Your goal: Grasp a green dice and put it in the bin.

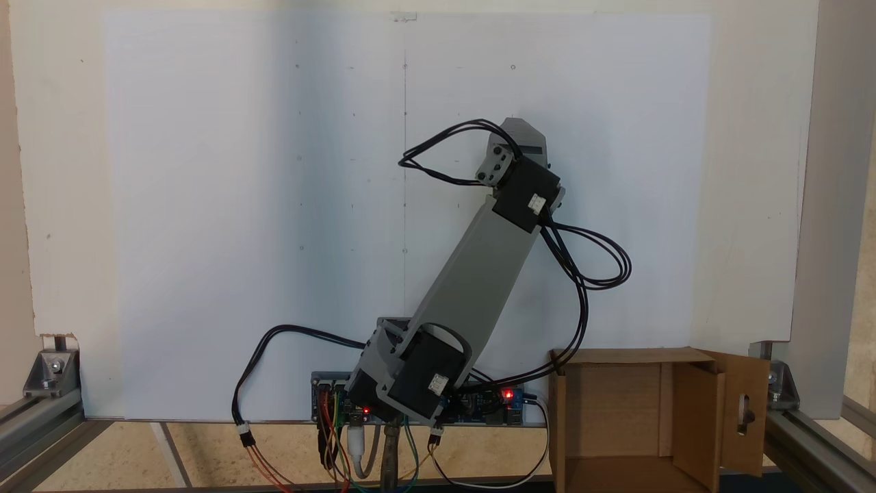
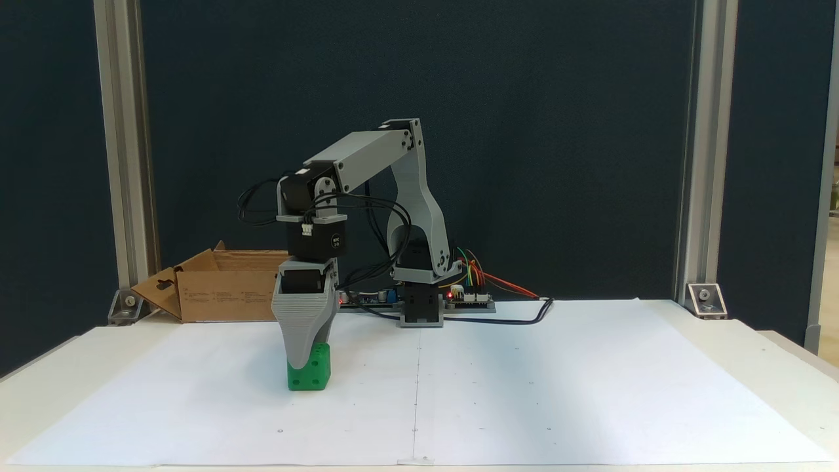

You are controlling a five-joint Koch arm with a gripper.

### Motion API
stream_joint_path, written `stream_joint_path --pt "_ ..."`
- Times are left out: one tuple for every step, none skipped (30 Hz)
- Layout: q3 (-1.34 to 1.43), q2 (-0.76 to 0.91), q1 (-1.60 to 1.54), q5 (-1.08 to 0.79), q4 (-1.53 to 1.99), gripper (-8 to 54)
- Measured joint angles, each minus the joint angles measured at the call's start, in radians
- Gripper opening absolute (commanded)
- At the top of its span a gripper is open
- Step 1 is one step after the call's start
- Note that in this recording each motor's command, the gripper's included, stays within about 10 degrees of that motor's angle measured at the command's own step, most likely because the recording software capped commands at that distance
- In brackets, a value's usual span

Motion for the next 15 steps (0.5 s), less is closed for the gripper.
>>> stream_joint_path --pt "0.000 0.000 0.000 0.008 0.000 43.0" --pt "0.002 0.000 0.000 0.015 0.000 43.0" --pt "0.000 0.000 0.000 0.020 0.000 43.0" --pt "0.002 0.000 0.000 0.020 0.000 43.0" --pt "0.002 0.000 0.000 0.021 -0.006 42.9" --pt "0.011 0.000 -0.002 0.025 -0.018 42.7" --pt "0.026 0.000 -0.003 0.026 -0.035 42.2" --pt "0.046 0.000 -0.005 0.026 -0.049 42.2" --pt "0.057 -0.002 -0.006 0.028 -0.064 42.2" --pt "0.057 -0.002 -0.006 0.026 -0.075 42.2" --pt "0.055 0.000 -0.006 0.028 -0.084 42.2" --pt "0.057 0.000 -0.008 0.028 -0.091 42.2" --pt "0.057 -0.002 -0.008 0.026 -0.091 42.2" --pt "0.057 -0.002 -0.009 0.028 -0.092 42.2" --pt "0.057 0.000 -0.009 0.028 -0.092 42.2"
